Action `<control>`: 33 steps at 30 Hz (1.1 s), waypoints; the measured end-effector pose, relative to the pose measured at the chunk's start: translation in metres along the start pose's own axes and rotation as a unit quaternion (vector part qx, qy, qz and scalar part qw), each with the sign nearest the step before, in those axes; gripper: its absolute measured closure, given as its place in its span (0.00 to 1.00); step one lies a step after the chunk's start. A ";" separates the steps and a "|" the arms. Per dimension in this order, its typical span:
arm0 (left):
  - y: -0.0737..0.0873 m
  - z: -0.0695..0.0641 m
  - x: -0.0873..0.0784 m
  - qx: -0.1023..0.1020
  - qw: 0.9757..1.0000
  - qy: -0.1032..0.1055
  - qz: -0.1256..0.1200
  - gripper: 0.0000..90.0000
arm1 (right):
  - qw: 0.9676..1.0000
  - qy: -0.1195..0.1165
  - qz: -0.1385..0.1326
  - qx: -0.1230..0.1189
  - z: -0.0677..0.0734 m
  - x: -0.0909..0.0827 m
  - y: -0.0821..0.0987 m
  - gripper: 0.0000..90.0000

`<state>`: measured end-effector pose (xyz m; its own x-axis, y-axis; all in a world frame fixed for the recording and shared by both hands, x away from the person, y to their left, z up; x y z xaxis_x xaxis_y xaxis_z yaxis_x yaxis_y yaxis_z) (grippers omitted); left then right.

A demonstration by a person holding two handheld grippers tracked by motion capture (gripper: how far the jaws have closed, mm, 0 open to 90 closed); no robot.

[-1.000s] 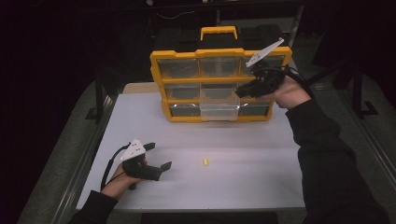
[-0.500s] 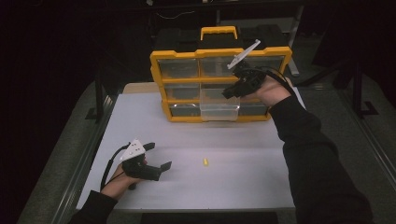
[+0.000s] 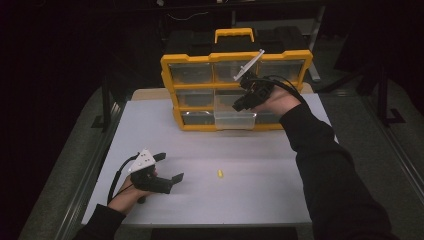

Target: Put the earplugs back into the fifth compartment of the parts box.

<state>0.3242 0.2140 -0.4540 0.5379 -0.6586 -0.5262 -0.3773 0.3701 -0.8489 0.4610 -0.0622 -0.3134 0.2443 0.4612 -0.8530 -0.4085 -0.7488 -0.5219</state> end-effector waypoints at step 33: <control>0.000 -0.001 0.001 0.000 1.000 0.000 0.001 0.00 | 0.997 0.018 -0.060 0.043 -0.013 -0.057 0.040 0.98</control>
<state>0.3240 0.2130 -0.4547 0.5368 -0.6581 -0.5280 -0.3780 0.3719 -0.8478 0.4418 -0.1245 -0.2853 0.3261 0.5262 -0.7854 -0.4476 -0.6458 -0.6185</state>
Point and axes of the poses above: each handheld gripper's, and its own axes: x roughly forward along the jaws, y roughly out of its underside, z roughly to its left, the point moved 6 cm from there along x, roughly forward along the jaws, and after that the axes turned 5 degrees about z, right-handed, at the moved point
